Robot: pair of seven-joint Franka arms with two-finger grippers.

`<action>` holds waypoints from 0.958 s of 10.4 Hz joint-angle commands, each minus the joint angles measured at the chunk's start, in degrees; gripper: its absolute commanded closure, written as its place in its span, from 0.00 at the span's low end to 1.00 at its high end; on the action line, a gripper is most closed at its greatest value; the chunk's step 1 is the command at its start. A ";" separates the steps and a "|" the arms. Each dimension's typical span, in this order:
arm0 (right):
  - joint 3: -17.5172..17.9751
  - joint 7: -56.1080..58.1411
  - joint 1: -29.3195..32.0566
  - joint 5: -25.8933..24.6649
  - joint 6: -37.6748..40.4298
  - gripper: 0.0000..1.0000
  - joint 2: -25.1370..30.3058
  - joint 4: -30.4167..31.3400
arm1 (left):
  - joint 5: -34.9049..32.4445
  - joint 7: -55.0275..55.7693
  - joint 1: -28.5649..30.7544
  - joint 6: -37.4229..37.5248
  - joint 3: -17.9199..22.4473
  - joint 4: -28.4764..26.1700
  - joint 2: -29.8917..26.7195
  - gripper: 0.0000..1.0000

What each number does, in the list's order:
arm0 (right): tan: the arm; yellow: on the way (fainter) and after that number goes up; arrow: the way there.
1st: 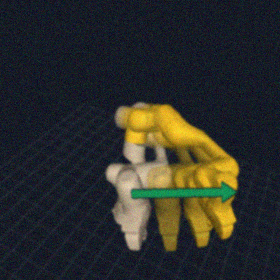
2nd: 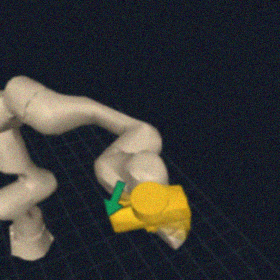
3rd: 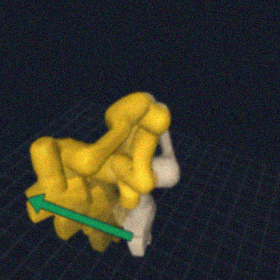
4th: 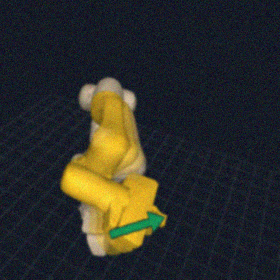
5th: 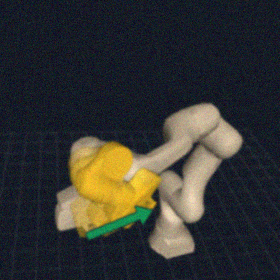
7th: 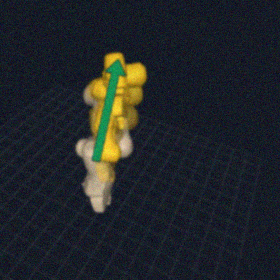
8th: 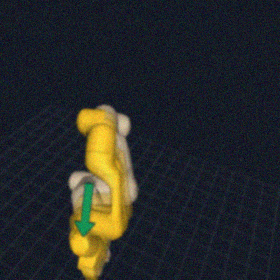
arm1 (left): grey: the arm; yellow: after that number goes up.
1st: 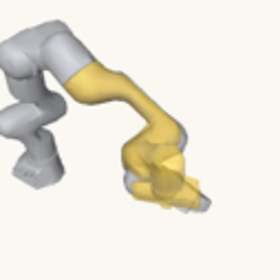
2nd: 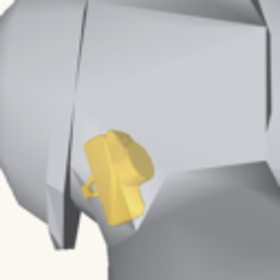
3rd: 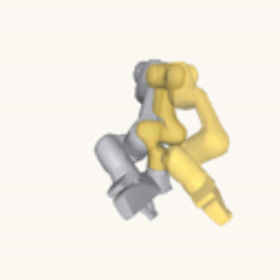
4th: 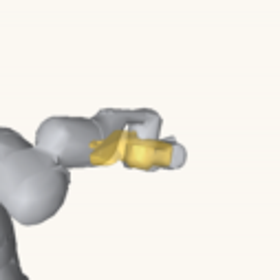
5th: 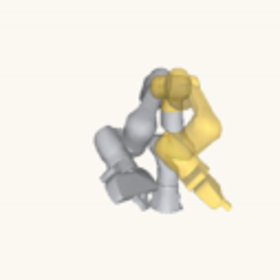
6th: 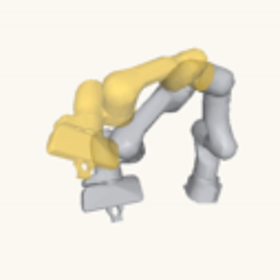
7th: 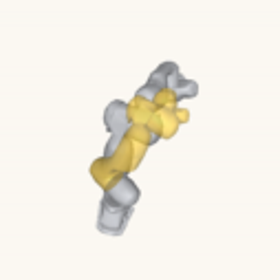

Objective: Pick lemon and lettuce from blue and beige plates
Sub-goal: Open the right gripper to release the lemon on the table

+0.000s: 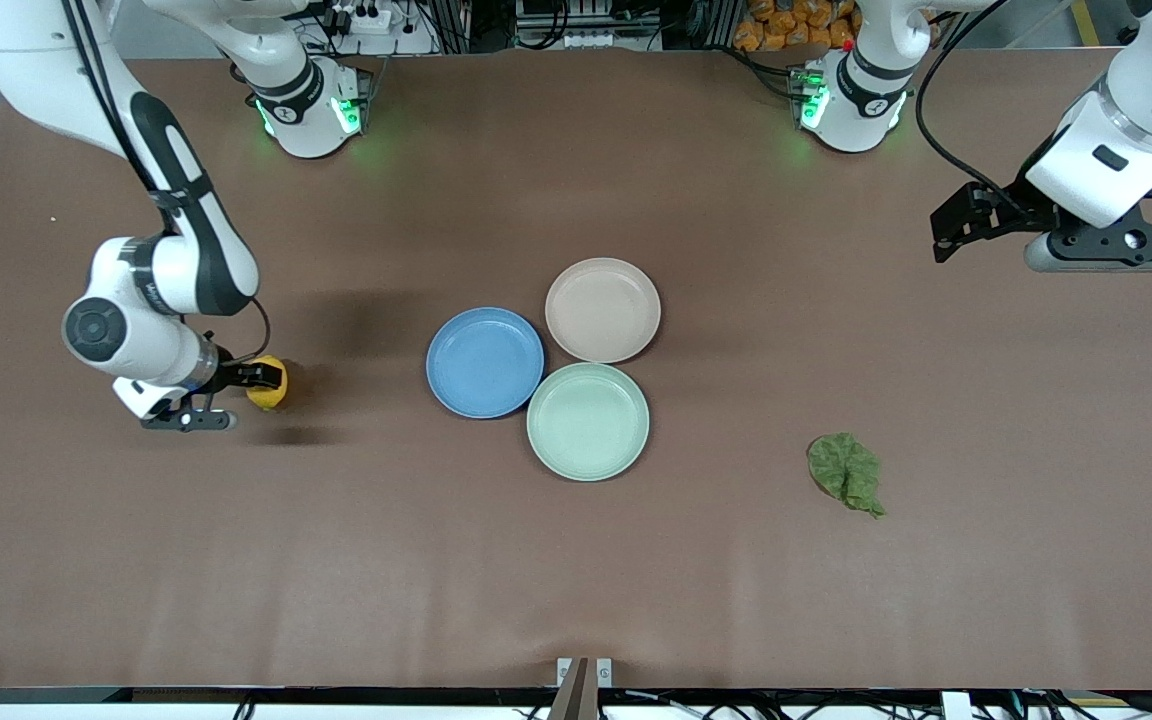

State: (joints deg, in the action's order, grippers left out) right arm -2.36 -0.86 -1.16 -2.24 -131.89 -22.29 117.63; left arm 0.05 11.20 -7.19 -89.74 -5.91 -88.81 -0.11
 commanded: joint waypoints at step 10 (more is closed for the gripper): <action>0.95 -0.02 2.74 -0.57 33.68 0.00 3.13 -25.32 | 0.66 -1.09 0.43 2.12 -0.59 0.31 -1.38 0.00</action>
State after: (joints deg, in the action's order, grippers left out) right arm -2.41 -0.82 0.74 -2.28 -102.12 -19.25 95.36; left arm 0.05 11.19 -7.22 -88.62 -6.19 -88.74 -0.99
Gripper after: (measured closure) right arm 0.000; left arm 0.000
